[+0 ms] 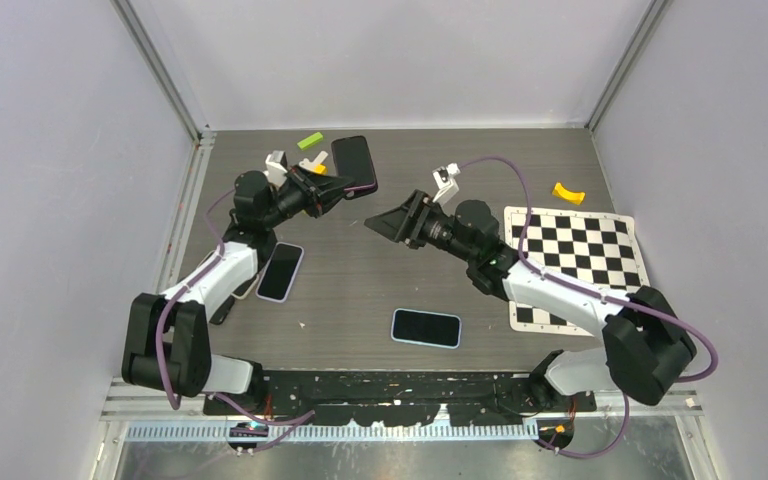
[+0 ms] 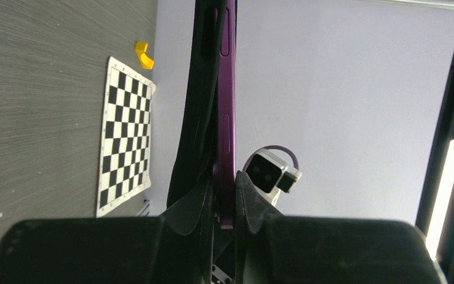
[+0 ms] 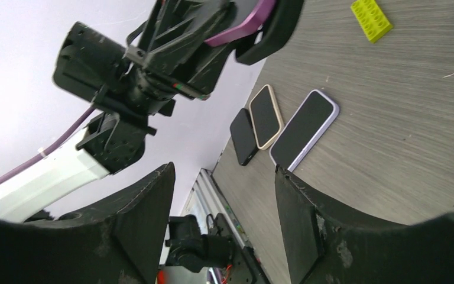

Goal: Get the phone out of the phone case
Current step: Remove the phone case from the phone.

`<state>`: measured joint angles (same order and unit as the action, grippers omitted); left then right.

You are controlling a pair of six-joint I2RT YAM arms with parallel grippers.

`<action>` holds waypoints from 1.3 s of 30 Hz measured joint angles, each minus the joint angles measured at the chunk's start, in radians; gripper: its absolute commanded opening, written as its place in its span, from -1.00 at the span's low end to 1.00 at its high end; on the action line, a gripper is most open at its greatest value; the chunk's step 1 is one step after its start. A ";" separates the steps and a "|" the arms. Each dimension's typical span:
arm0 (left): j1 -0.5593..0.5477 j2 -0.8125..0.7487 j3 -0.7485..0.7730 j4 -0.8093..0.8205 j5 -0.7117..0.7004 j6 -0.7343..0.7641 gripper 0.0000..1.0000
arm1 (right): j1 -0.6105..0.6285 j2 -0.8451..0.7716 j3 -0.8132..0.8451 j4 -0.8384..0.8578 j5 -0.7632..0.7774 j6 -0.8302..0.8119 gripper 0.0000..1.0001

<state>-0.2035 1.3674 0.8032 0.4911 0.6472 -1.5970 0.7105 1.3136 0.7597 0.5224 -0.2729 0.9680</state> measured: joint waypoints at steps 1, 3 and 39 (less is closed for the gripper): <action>0.000 0.000 -0.002 0.007 0.000 -0.016 -1.00 | 0.000 0.014 0.007 -0.002 0.008 -0.006 0.36; 0.000 -0.002 -0.005 0.014 -0.001 -0.031 -1.00 | 0.000 0.043 0.021 0.000 0.022 -0.013 0.36; 0.001 -0.082 -0.049 0.031 -0.035 -0.154 -1.00 | 0.000 0.260 0.156 0.148 0.134 0.141 0.25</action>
<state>-0.2024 1.2850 0.7544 0.5224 0.6117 -1.7512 0.7101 1.5738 0.9157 0.6708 -0.1394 1.1091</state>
